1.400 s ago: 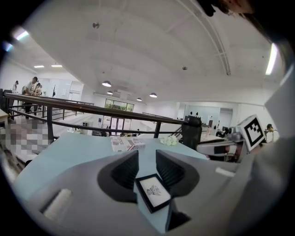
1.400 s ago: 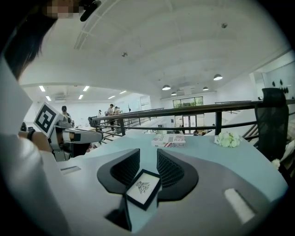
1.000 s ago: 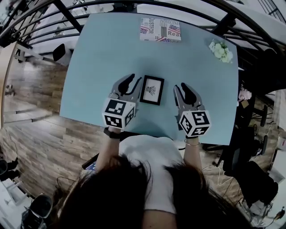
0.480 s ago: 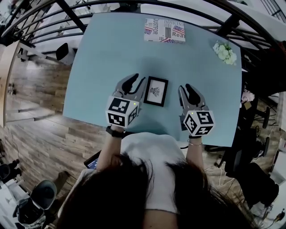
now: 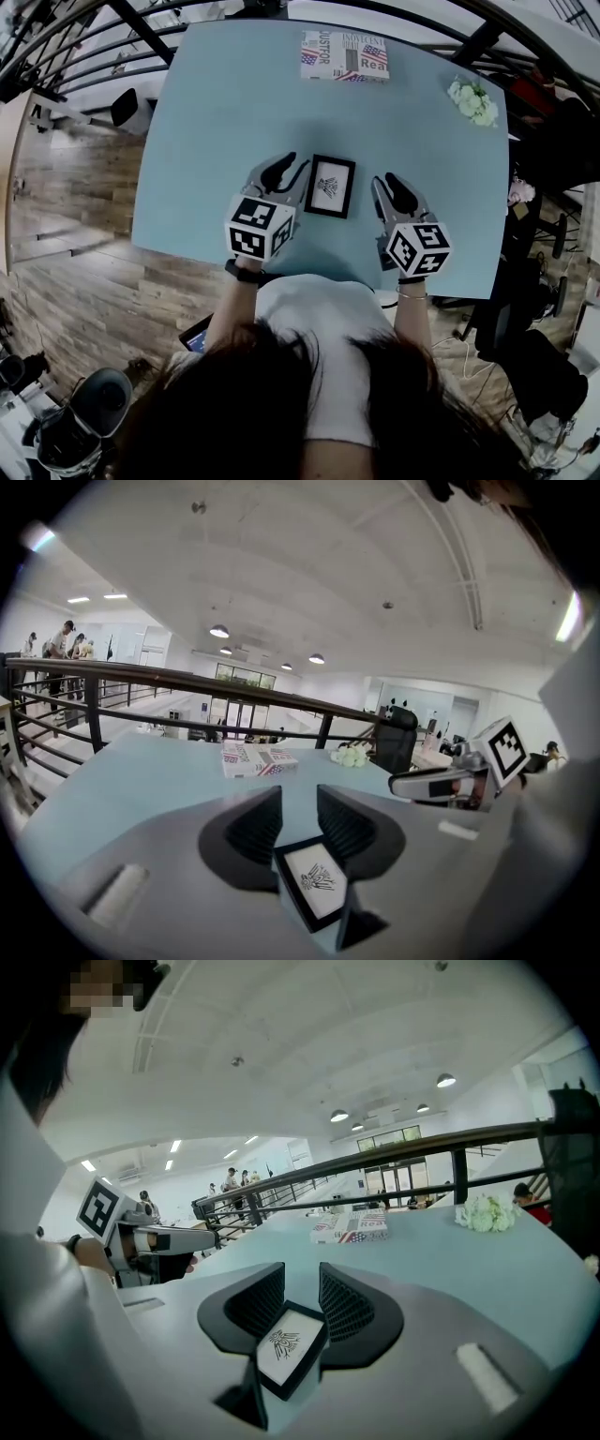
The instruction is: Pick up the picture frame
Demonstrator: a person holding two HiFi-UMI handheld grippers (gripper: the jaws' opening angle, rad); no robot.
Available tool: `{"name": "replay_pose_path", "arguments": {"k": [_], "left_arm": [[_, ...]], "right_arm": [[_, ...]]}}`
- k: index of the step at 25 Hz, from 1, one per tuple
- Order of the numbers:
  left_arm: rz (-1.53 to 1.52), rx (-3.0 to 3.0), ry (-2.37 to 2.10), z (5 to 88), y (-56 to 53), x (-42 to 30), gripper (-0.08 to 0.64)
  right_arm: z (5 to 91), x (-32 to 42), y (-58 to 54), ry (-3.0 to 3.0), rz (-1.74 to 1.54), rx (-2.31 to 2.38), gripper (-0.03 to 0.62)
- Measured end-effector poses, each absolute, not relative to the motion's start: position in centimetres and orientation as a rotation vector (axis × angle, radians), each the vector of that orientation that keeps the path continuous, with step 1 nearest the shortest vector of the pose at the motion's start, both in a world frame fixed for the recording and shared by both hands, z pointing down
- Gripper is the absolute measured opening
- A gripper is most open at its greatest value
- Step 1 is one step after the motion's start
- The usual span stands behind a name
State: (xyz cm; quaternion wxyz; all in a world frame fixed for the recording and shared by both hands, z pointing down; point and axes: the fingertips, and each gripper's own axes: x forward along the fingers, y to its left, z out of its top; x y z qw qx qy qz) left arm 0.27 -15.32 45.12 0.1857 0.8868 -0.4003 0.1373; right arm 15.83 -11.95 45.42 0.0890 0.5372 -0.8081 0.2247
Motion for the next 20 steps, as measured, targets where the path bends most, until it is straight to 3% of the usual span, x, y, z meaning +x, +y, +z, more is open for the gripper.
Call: {"name": "replay_pose_path", "arguments": {"k": [20], "left_arm": [[0.551, 2.308, -0.946, 55.1, -14.7, 2.3, 0.118]], "right_arm": [[52.8, 14.5, -12.8, -2.318, 0.932, 1.528, 0.091]]}}
